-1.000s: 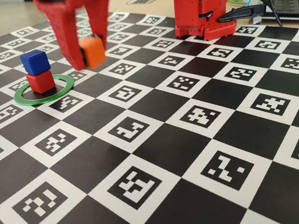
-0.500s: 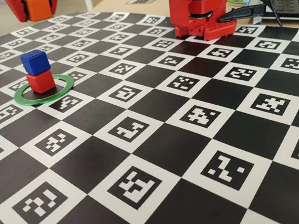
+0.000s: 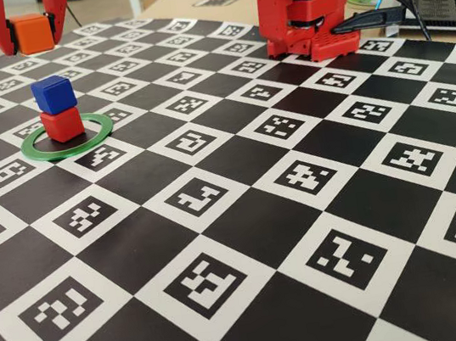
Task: Grab the red cube then put it in the green circle then put the blue cube on top and finally the orange cube on top
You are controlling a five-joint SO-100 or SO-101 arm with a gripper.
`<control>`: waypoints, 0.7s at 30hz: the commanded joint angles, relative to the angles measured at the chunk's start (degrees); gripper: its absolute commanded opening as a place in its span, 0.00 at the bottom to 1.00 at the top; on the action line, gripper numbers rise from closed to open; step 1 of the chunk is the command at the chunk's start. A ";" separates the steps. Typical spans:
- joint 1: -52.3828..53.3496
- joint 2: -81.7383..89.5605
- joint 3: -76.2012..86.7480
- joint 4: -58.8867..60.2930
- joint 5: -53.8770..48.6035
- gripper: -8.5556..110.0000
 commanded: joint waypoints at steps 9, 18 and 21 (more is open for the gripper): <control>1.41 0.44 -5.27 5.62 -1.23 0.15; 1.23 -0.53 -4.22 5.54 -1.32 0.15; 1.23 -0.53 -3.60 5.27 -1.41 0.15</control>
